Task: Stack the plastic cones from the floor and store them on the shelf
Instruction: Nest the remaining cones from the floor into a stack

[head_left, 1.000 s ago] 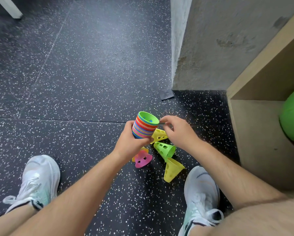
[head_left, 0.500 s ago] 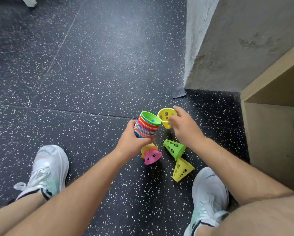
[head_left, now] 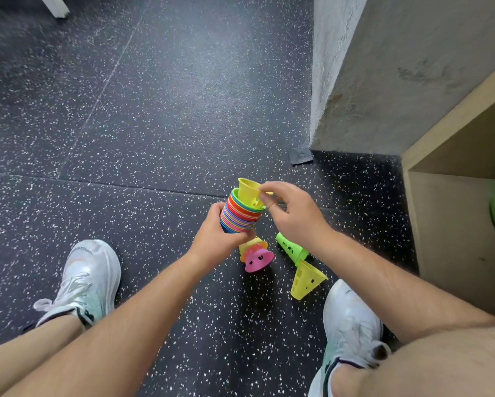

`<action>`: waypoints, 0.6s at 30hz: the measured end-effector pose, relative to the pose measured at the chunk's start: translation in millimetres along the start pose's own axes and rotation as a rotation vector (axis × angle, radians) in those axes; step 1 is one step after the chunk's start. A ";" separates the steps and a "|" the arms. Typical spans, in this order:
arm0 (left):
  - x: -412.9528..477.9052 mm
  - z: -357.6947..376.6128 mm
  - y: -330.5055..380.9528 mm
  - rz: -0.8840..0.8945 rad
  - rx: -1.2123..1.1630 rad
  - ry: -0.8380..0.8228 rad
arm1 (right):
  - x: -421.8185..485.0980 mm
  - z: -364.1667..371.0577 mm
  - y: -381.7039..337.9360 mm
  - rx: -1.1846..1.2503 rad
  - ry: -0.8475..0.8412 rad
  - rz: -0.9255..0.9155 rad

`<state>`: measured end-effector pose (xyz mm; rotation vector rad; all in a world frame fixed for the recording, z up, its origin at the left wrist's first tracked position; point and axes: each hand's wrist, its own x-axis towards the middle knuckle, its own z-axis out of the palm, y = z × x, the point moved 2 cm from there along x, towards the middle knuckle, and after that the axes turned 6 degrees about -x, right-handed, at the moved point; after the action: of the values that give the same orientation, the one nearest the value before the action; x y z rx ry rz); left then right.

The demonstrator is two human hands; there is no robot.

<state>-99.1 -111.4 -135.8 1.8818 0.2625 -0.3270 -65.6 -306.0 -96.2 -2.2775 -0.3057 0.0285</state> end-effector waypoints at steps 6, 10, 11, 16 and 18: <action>-20.9 -0.1 -11.3 -0.026 -0.012 -0.018 | -26.9 13.1 -4.5 -0.032 -0.223 0.038; -34.7 -1.3 -22.7 -0.036 -0.023 0.005 | -36.0 11.7 -0.1 -0.084 -0.137 0.129; -37.7 -2.5 -25.3 -0.042 -0.025 0.006 | -37.2 11.5 1.2 -0.115 -0.146 0.179; -48.8 -9.4 -43.1 -0.074 -0.042 0.026 | -50.2 29.3 5.1 -0.295 -0.455 0.321; -52.0 -12.6 -50.5 -0.086 -0.033 0.037 | -54.7 38.4 5.6 -0.320 -0.523 0.316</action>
<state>-163.6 -84.1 -158.3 1.8489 0.3722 -0.3441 -122.1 -293.8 -130.2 -2.5882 -0.2243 0.7969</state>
